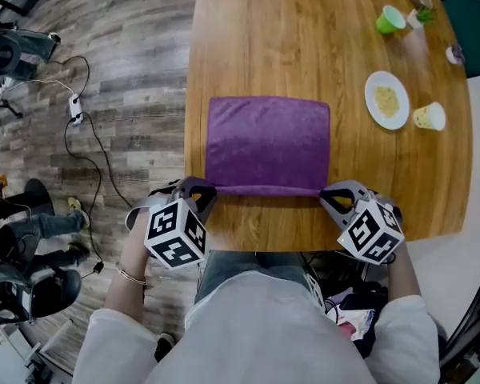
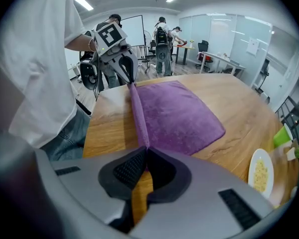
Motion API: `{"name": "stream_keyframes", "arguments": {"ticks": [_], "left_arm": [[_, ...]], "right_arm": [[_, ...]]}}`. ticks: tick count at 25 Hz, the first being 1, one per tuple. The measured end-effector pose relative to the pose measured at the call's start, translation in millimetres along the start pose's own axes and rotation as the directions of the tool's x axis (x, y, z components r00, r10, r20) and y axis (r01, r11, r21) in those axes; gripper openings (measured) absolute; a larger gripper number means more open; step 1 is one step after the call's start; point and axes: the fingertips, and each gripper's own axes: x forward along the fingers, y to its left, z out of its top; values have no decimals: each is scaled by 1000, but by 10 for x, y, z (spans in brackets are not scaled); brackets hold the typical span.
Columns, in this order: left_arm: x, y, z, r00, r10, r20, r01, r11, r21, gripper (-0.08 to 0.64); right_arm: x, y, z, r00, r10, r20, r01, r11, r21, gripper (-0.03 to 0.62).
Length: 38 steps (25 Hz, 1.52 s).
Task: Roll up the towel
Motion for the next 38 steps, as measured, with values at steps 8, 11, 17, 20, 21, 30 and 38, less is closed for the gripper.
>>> {"name": "stream_keyframes", "arguments": {"ticks": [8, 11, 17, 20, 21, 30, 38], "left_arm": [[188, 227, -12, 999, 19, -40, -20, 1000, -9, 20], [219, 271, -17, 999, 20, -48, -21, 1000, -6, 20], [181, 328, -13, 999, 36, -26, -37, 998, -41, 46], [63, 368, -64, 998, 60, -1, -60, 995, -84, 83], [10, 386, -77, 997, 73, 5, -72, 993, -93, 89], [-173, 143, -25, 993, 107, 44, -106, 994, -25, 98], [94, -142, -99, 998, 64, -6, -63, 995, 74, 91]], "right_arm": [[170, -213, -17, 1000, 18, -16, -18, 1000, -5, 12], [205, -250, -21, 1000, 14, -16, -14, 1000, 4, 12], [209, -368, -52, 999, -42, -5, 42, 999, 21, 42], [121, -438, -69, 995, -101, 6, 100, 994, 32, 85], [81, -457, -72, 993, -122, 9, 121, 992, 33, 97], [-43, -92, -1, 990, -139, 28, 140, 990, -14, 99], [210, 94, -33, 993, -113, -29, 109, 989, -103, 67]]}}
